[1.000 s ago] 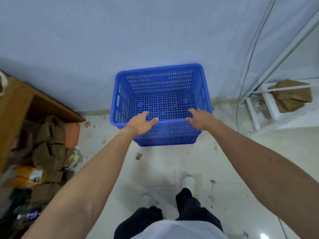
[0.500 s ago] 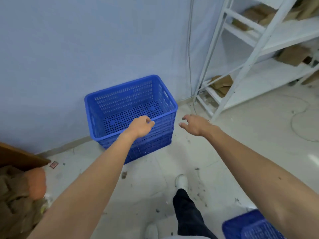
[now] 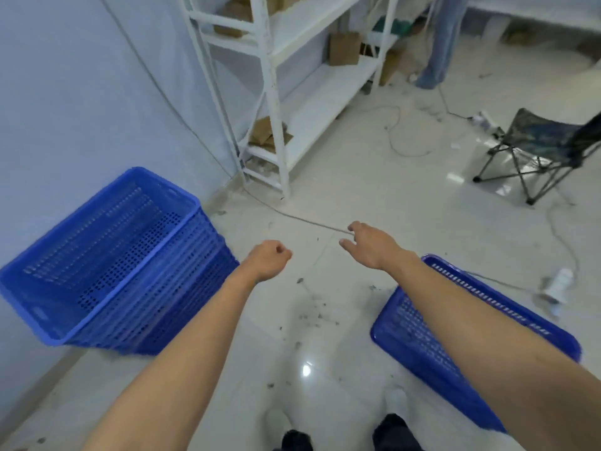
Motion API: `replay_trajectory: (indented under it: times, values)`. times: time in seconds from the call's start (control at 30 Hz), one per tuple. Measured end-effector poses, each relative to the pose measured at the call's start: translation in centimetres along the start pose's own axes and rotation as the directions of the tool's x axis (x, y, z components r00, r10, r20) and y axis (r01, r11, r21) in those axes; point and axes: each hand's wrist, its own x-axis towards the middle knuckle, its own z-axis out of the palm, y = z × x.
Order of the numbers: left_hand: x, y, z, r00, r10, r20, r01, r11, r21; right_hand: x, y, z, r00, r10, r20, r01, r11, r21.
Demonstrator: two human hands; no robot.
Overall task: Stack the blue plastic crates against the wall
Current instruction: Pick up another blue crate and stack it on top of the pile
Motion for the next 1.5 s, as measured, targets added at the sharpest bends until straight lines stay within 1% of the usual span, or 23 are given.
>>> replay_trajectory:
  times: [0.13, 0.23, 0.33, 0.43, 0.53, 0.63, 0.7, 0.73, 0.8, 0.9, 1.0, 1.07, 1.1, 1.17, 1.3, 1.37, 1.43, 1.5]
  values:
    - [1.5, 8.5, 9.3, 0.991, 0.012, 0.133, -0.020, 0.998, 0.054, -4.7, 12.8, -0.4, 0.993, 0.119, -0.009, -0.118, 0.992, 0.051]
    - [1.8, 14.8, 17.0, 0.973, -0.016, 0.232, -0.004, 0.997, 0.083, -8.4, 22.8, -0.8, 0.980, 0.199, 0.015, -0.200, 0.976, 0.086]
    - [1.9, 19.6, 24.7, 0.956, -0.047, 0.290, 0.012, 0.993, 0.121, -12.3, 33.0, -0.8, 0.958, 0.286, 0.016, -0.286, 0.953, 0.097]
    - [1.9, 22.3, 31.6, 0.933, -0.086, 0.350, 0.020, 0.982, 0.188, -15.9, 41.3, -0.1, 0.919, 0.391, 0.054, -0.395, 0.912, 0.111]
    - [2.2, 23.3, 37.9, 0.900, -0.148, 0.410, 0.033, 0.961, 0.275, -18.1, 47.8, 1.9, 0.903, 0.426, 0.050, -0.429, 0.897, 0.105]
    - [3.5, 24.0, 43.8, 0.852, -0.212, 0.479, 0.080, 0.956, 0.281, -19.0, 52.4, 4.8, 0.894, 0.445, 0.057, -0.448, 0.888, 0.097]
    - [4.6, 23.7, 47.6, 0.798, -0.270, 0.539, 0.185, 0.960, 0.208, -19.1, 54.8, 7.1, 0.884, 0.463, 0.057, -0.467, 0.879, 0.093]
    - [5.2, 23.2, 49.4, 0.763, -0.318, 0.563, 0.278, 0.947, 0.159, -18.9, 55.9, 8.4, 0.880, 0.472, 0.056, -0.475, 0.875, 0.096]
    - [6.2, 21.7, 53.1, 0.689, -0.427, 0.586, 0.456, 0.883, 0.108, -18.2, 58.0, 11.4, 0.875, 0.479, 0.069, -0.484, 0.869, 0.104]
    - [7.8, 19.0, 58.6, 0.600, -0.513, 0.614, 0.608, 0.791, 0.067, -16.1, 60.7, 16.0, 0.866, 0.487, 0.108, -0.497, 0.862, 0.101]
    - [9.4, 16.0, 63.4, 0.506, -0.575, 0.643, 0.760, 0.650, -0.016, -13.5, 63.3, 19.8, 0.870, 0.476, 0.131, -0.488, 0.869, 0.079]
    - [10.4, 13.6, 66.1, 0.451, -0.609, 0.652, 0.824, 0.565, -0.043, -11.8, 64.9, 22.2, 0.878, 0.460, 0.133, -0.471, 0.880, 0.058]
    - [10.8, 12.3, 67.3, 0.439, -0.624, 0.647, 0.844, 0.533, -0.059, -11.0, 65.7, 23.3, 0.881, 0.453, 0.136, -0.462, 0.886, 0.044]
    - [11.8, 9.7, 69.7, 0.438, -0.640, 0.632, 0.862, 0.500, -0.091, -9.4, 67.1, 25.5, 0.886, 0.452, 0.102, -0.456, 0.889, 0.025]
    - [13.7, 5.5, 73.6, 0.429, -0.613, 0.664, 0.858, 0.507, -0.086, -6.0, 69.5, 28.0, 0.876, 0.481, -0.027, -0.480, 0.876, 0.036]
    - [14.3, 4.2, 74.9, 0.437, -0.592, 0.677, 0.860, 0.495, -0.122, -4.5, 70.9, 28.5, 0.873, 0.482, -0.072, -0.479, 0.876, 0.056]
    - [14.8, 2.8, 76.1, 0.457, -0.592, 0.664, 0.864, 0.474, -0.172, -3.3, 72.0, 28.5, 0.878, 0.472, -0.082, -0.467, 0.881, 0.079]
    - [15.3, 1.7, 77.0, 0.472, -0.583, 0.661, 0.865, 0.449, -0.222, -2.1, 72.7, 28.7, 0.882, 0.451, -0.134, -0.448, 0.892, 0.054]
